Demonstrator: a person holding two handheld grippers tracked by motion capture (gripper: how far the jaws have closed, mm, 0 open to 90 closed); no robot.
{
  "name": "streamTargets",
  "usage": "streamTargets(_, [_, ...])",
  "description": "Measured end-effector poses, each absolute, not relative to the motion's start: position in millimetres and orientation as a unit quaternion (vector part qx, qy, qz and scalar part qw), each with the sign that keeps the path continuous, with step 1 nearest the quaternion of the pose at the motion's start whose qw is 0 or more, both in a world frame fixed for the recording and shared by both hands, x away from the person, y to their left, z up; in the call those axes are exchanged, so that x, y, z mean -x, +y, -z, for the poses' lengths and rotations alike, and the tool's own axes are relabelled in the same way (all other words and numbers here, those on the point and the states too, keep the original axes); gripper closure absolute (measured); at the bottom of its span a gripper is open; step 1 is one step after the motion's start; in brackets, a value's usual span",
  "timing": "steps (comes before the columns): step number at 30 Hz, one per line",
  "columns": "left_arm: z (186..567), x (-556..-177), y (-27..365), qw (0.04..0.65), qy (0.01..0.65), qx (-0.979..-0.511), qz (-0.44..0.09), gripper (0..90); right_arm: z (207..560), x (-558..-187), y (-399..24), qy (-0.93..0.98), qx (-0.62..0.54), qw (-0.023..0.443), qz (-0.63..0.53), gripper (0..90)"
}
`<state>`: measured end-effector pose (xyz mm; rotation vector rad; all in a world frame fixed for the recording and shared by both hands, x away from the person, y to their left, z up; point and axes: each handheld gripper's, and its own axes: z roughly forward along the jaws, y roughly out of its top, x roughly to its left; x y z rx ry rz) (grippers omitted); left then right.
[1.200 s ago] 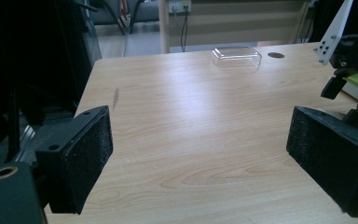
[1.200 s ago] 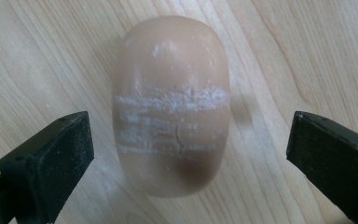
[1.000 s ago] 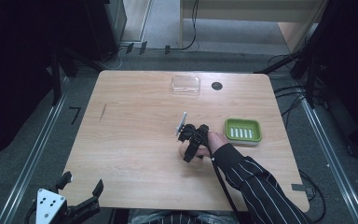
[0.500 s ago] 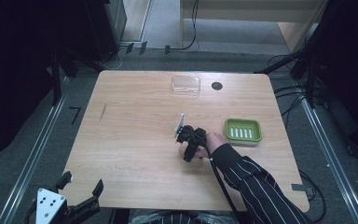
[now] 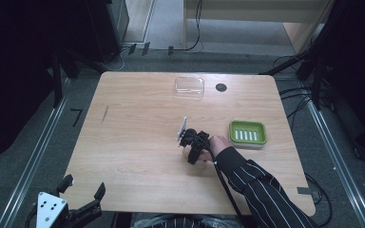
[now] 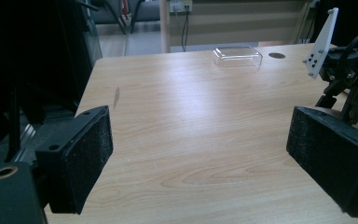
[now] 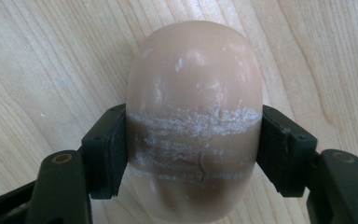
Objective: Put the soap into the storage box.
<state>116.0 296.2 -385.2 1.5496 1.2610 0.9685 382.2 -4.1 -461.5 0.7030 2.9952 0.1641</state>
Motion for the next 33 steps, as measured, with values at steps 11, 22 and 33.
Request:
streamTargets(11, [385.2, -115.9, 296.5, 0.446, 0.508, -0.625, -0.390, 7.2, 453.9, -376.5, -7.0, 0.976, -0.208, 0.038, -0.045, 33.7])
streamTargets(22, [385.1, -116.3, 296.1, 0.447, 0.507, -0.625, -0.391, 7.2, 445.2, -370.1, -19.2, 0.979, -0.194, 0.043, -0.042, 33.7])
streamTargets(33, [385.0, -116.6, 295.8, 0.448, 0.507, -0.625, -0.391, 7.2, 439.8, -364.3, -37.7, 0.981, -0.186, 0.049, -0.037, 33.7])
